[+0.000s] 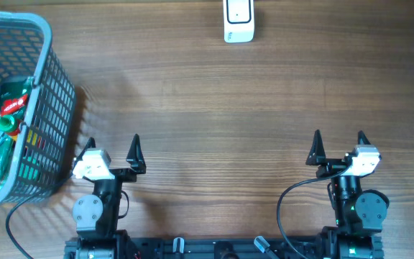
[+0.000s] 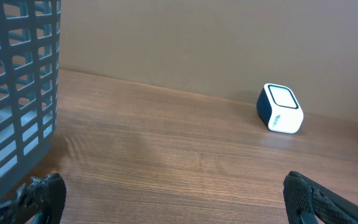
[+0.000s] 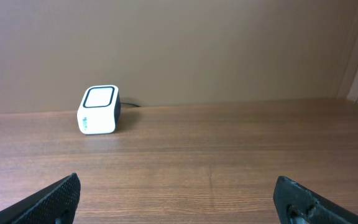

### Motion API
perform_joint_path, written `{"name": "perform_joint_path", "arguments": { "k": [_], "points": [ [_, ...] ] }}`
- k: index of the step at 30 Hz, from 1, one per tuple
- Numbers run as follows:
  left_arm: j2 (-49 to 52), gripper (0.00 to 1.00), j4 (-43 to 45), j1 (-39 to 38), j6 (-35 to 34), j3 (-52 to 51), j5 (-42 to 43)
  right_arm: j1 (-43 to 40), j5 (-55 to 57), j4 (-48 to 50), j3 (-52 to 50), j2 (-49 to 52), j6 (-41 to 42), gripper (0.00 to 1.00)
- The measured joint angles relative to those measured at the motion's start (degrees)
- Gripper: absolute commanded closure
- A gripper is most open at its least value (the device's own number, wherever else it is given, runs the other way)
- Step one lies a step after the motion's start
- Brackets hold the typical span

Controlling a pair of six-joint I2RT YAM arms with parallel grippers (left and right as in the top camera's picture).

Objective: Scan the item barcode

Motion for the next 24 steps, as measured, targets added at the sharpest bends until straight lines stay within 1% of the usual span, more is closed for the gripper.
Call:
{"name": "perform_joint_path", "arguments": {
  "k": [16,18,21,24],
  "points": [
    [0.00,0.00,0.04,0.00,0.02,0.00,0.07,0.00,0.00,0.02,0.00,0.00,0.00,0.00],
    [0.02,0.00,1.01,0.00,0.00,-0.04,2.45,0.00,0.00,0.00,0.00,0.00,0.00,0.00],
    [0.02,0.00,5.40,0.00,-0.57,-0.04,9.25,0.00,0.00,0.00,0.00,0.00,0.00,0.00],
    [0.02,0.00,5.90,0.00,-2.47,0.94,13.84,0.00,0.00,0.00,0.00,0.00,0.00,0.00]
  ]
}}
